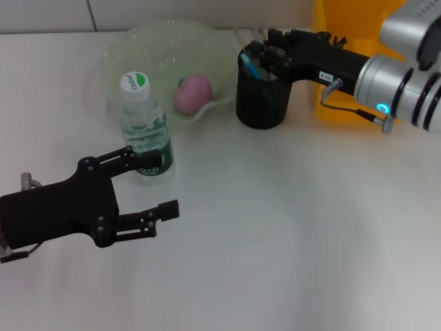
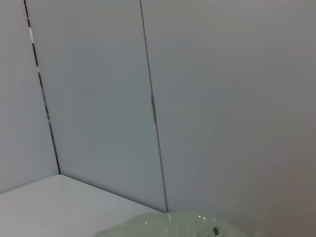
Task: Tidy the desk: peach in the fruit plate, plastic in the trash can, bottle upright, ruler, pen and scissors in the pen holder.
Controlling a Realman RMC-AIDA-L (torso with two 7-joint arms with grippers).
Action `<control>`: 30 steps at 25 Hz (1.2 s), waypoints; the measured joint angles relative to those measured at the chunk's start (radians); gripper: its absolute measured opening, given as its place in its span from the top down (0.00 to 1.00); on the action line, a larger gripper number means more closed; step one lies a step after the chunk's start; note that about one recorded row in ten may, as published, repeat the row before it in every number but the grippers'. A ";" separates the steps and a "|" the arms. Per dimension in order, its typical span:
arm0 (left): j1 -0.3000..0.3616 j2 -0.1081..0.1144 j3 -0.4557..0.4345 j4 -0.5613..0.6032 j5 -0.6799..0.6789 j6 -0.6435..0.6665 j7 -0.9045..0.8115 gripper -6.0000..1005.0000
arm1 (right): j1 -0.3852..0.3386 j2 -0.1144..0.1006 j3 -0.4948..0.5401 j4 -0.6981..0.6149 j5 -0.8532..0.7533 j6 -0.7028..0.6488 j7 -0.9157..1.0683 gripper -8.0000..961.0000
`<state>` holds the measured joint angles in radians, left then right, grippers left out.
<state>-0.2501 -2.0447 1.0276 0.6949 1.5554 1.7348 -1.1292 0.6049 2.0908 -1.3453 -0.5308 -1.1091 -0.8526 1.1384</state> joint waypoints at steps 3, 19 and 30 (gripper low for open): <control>0.000 0.000 0.000 0.000 0.000 0.001 0.000 0.17 | -0.052 0.000 0.012 -0.039 0.014 -0.082 -0.001 0.55; -0.009 -0.001 0.008 -0.003 0.002 0.006 0.000 0.17 | -0.337 -0.091 0.277 -0.108 -0.293 -0.917 0.028 0.15; -0.025 -0.011 0.008 -0.007 0.073 0.008 -0.004 0.17 | -0.332 -0.017 0.300 -0.127 -0.520 -0.943 0.027 0.12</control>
<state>-0.2748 -2.0557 1.0359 0.6883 1.6280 1.7429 -1.1333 0.2734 2.0736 -1.0449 -0.6575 -1.6287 -1.7961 1.1650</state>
